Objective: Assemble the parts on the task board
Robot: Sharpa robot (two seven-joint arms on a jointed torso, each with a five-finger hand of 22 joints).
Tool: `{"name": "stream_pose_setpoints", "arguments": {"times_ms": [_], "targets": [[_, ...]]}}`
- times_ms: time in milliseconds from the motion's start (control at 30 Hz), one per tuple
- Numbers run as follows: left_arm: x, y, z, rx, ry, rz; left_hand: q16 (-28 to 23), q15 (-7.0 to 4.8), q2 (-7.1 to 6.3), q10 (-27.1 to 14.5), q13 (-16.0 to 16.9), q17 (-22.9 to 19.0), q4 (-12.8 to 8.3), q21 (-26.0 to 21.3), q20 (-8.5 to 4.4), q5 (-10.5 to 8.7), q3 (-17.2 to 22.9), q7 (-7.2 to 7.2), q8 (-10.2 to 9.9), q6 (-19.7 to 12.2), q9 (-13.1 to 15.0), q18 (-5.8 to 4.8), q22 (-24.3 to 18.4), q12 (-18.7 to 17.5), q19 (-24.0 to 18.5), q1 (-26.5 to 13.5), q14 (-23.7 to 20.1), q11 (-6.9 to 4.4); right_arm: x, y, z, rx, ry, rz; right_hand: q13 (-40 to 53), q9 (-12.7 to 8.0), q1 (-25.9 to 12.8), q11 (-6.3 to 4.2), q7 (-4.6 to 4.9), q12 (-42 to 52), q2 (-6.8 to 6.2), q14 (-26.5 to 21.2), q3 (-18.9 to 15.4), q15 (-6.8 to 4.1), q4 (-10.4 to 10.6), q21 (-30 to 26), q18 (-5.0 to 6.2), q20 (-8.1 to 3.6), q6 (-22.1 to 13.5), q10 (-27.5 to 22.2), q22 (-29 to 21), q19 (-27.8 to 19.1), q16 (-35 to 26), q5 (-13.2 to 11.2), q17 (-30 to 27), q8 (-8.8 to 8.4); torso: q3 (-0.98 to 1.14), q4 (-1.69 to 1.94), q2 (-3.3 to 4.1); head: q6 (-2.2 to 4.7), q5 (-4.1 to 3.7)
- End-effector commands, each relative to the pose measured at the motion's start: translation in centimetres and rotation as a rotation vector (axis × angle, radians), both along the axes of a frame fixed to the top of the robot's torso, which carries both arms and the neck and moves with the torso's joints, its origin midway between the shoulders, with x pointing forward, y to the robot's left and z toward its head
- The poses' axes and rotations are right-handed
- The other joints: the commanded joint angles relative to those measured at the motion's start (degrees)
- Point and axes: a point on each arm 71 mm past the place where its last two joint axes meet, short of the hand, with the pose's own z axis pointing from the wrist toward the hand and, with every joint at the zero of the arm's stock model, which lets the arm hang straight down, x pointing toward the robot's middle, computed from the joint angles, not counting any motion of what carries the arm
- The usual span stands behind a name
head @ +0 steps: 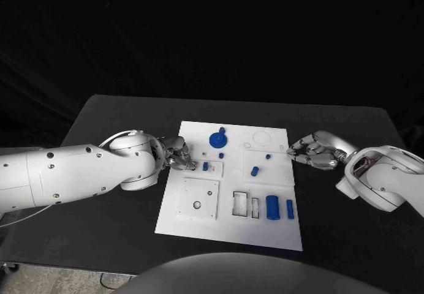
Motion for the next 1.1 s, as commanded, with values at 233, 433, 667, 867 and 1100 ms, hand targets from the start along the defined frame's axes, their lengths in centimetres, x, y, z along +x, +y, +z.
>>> {"name": "stream_pose_setpoints", "arguments": {"times_ms": [233, 433, 667, 867, 1100], "targets": [[-0.12, 0.29, -0.20, 0.017, -0.015, 0.016, 0.1, -0.32, 0.09, 6.1, 15.1, 15.1, 0.0, 0.2, -0.13, -0.40, 0.5, -0.11, 0.2, 0.4, -0.1, -0.12, 10.5, 0.1, 0.0, 0.6, 6.1, -0.48, -0.04, -0.04, -0.10, -0.004, 0.008, 0.004, 4.5, 0.1, 0.3, 0.07, 0.18, -0.2, -0.06, 2.4, 0.3, 0.39, -0.1, -0.1, 0.71, -0.03, 0.1, 0.5, 7.2, -0.3, -0.3, 0.2, -0.1, -0.33, 0.01, -0.01, -0.04, 0.01, -0.12], [-0.03, 0.35, -0.06, 0.016, -0.034, 0.024, 0.1, -0.34, 0.06, 6.1, 15.1, 15.1, 0.0, 0.4, -0.14, -0.46, 0.5, -0.11, 0.2, 0.4, 0.0, -0.16, 10.6, 0.1, 0.2, 0.6, 6.1, -0.49, -0.04, -0.07, -0.11, -0.004, 0.007, 0.004, 4.5, 0.1, 0.3, 0.07, 0.18, -0.2, -0.06, 2.4, 0.3, 0.39, -0.1, -0.1, 0.71, -0.03, 0.1, 0.5, 7.2, -0.3, -0.3, 0.2, -0.1, -0.33, 0.00, 0.08, -0.03, 0.01, -0.16], [0.05, 0.34, 0.28, 0.003, -0.056, 0.034, 0.1, -0.38, 0.00, 6.1, 15.1, 15.1, 0.1, 0.5, -0.17, -0.55, 0.6, -0.14, 0.4, 0.6, 0.0, -0.20, 10.6, 0.1, 0.3, 0.6, 6.1, -0.52, -0.05, -0.08, -0.14, -0.004, 0.007, 0.003, 4.4, 0.1, 0.3, 0.08, 0.20, -0.3, -0.12, 2.4, 0.3, 0.41, -0.1, -0.3, 0.74, -0.01, 0.0, 0.4, 7.1, -0.3, -0.4, 0.3, -0.2, -0.39, 0.03, 0.02, -0.07, 0.01, -0.01], [0.06, 0.27, 0.39, -0.002, -0.054, 0.036, 0.1, -0.46, -0.07, 6.1, 15.1, 15.1, 0.4, 0.7, -0.23, -0.62, 0.9, -0.23, 0.6, 0.9, 0.0, -0.23, 10.7, 0.1, 0.5, 0.5, 6.1, -0.60, -0.07, -0.07, -0.16, -0.004, 0.008, 0.003, 4.4, 0.1, 0.3, 0.08, 0.21, -0.3, -0.12, 2.4, 0.3, 0.41, -0.1, -0.3, 0.74, -0.01, 0.0, 0.4, 7.1, -0.3, -0.4, 0.3, -0.2, -0.39, 0.04, -0.03, -0.01, 0.01, 0.05], [-0.06, 0.18, 0.27, 0.000, -0.032, 0.032, 0.1, -0.49, -0.02, 6.1, 15.1, 15.1, 0.5, 0.6, -0.25, -0.68, 1.0, -0.25, 0.7, 1.0, 0.0, -0.21, 10.7, 0.1, 0.5, 0.4, 6.1, -0.63, -0.09, -0.09, -0.17, -0.005, 0.010, 0.003, 4.4, 0.1, 0.3, 0.08, 0.21, -0.3, -0.12, 2.4, 0.3, 0.41, -0.1, -0.3, 0.74, -0.01, 0.0, 0.4, 7.1, -0.3, -0.4, 0.3, -0.2, -0.39, 0.03, 0.02, -0.01, 0.01, 0.11]]}}
